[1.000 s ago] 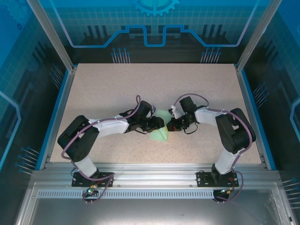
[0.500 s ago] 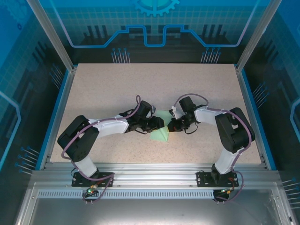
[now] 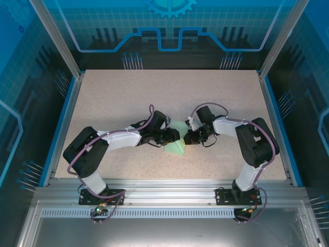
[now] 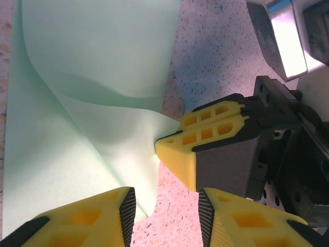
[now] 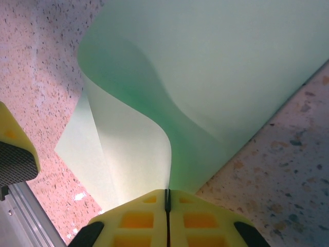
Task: Fold a paper plane with a square sheet of paper (pick it up from the middle)
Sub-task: Fold the triangle a second time at the center of the table.
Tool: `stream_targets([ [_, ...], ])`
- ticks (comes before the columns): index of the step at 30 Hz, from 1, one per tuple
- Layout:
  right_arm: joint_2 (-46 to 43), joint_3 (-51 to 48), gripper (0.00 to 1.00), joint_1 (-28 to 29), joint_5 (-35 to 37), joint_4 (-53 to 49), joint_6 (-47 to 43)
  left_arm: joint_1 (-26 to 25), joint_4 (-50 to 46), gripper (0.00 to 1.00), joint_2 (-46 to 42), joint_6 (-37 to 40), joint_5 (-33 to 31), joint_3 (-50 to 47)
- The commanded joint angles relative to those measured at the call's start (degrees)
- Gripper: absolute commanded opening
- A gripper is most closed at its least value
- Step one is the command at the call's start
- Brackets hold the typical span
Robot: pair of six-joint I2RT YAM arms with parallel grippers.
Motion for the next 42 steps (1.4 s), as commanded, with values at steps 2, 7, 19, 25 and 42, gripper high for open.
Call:
stream_targets([
  [2,1.96,1.4,0.06,0.44,-1.25,-0.16,-0.32,-0.14,-0.79,0.41,0.19,-0.09,-0.14,0.22],
  [7,2.43,1.52,0.06,0.45,-1.08,-0.16,-0.53,-0.12,-1.06,0.39,0.47,-0.12,-0.04,0.48],
  [19,2.24,1.41,0.07,0.52,-1.8,0.02,-0.62,-0.14,-0.3,0.33,2.52,-2.32,0.65,2.41],
  [25,2.29,1.31,0.07,0.47,-1.83,0.04,-0.72,-0.02,2.1,0.31,4.74,-4.73,0.92,3.64],
  [42,2.58,1.41,0.07,0.51,-1.8,0.11,-0.79,0.51,8.19,0.32,8.72,-7.33,1.44,4.27],
])
